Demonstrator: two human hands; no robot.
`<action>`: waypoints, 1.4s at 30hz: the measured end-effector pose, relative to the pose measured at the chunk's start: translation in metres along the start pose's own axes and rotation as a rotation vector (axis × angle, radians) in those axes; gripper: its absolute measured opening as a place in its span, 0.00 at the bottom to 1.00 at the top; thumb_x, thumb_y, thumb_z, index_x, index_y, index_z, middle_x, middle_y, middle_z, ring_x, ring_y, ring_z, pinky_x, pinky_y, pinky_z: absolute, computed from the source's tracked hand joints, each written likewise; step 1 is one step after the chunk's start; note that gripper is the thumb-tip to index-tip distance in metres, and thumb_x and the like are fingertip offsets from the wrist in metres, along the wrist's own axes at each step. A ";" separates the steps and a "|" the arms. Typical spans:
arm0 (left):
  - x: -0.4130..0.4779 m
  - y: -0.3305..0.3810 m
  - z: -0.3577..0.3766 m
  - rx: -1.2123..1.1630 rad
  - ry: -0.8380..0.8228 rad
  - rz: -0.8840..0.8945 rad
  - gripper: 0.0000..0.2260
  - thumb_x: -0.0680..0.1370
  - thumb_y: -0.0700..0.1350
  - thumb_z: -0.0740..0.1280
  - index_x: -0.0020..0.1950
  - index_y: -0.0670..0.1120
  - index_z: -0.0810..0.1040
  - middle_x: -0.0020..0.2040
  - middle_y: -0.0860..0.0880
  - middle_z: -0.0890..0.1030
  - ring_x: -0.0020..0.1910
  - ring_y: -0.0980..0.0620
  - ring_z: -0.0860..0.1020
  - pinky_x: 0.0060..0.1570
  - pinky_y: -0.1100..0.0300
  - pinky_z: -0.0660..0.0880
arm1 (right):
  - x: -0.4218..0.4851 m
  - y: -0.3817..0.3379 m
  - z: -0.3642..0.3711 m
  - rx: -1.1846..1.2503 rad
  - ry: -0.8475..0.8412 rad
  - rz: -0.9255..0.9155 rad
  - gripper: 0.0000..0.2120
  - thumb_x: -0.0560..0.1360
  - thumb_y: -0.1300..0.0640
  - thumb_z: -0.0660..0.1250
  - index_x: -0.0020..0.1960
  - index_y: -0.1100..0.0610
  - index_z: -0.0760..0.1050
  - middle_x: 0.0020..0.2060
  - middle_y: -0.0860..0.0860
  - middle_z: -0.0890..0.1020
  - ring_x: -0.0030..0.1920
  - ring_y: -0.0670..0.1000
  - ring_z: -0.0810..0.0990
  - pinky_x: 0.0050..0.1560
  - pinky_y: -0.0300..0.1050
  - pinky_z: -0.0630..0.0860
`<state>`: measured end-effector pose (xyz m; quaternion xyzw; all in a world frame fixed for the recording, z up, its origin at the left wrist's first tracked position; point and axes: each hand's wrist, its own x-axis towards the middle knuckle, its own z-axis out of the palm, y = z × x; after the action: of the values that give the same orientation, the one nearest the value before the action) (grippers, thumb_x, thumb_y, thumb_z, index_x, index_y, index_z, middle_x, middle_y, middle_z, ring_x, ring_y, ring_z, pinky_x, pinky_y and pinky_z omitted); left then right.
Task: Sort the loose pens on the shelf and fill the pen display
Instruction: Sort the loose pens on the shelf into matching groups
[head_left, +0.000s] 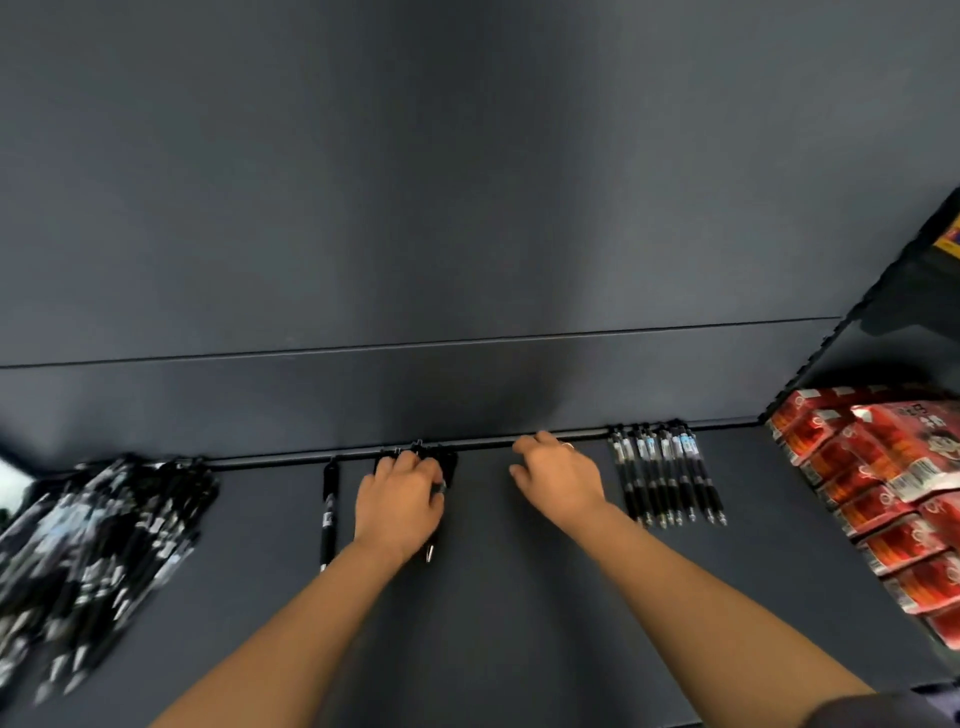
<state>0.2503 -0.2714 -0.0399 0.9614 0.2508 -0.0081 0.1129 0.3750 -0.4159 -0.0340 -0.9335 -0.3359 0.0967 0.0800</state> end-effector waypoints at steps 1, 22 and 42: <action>-0.005 -0.007 -0.001 0.009 0.019 -0.059 0.13 0.78 0.50 0.60 0.62 0.52 0.72 0.62 0.51 0.70 0.62 0.48 0.67 0.58 0.54 0.66 | 0.000 -0.006 0.002 0.016 -0.012 -0.011 0.16 0.79 0.51 0.58 0.66 0.53 0.70 0.62 0.53 0.72 0.61 0.58 0.74 0.54 0.50 0.74; -0.049 -0.043 0.001 -0.211 -0.121 -0.249 0.21 0.79 0.43 0.60 0.72 0.48 0.62 0.67 0.45 0.64 0.65 0.43 0.64 0.59 0.50 0.71 | -0.023 -0.047 0.017 0.061 -0.073 -0.132 0.15 0.80 0.53 0.58 0.66 0.53 0.70 0.60 0.53 0.73 0.59 0.57 0.75 0.55 0.51 0.75; -0.090 -0.221 -0.065 -0.052 0.002 -0.119 0.11 0.80 0.46 0.58 0.60 0.49 0.72 0.57 0.48 0.74 0.59 0.45 0.71 0.52 0.54 0.71 | -0.014 -0.242 0.031 0.090 -0.038 -0.276 0.13 0.79 0.52 0.60 0.62 0.54 0.72 0.56 0.52 0.75 0.56 0.55 0.77 0.50 0.48 0.75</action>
<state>0.0625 -0.1128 -0.0177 0.9416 0.3075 -0.0074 0.1371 0.2092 -0.2380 -0.0106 -0.8719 -0.4579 0.1174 0.1277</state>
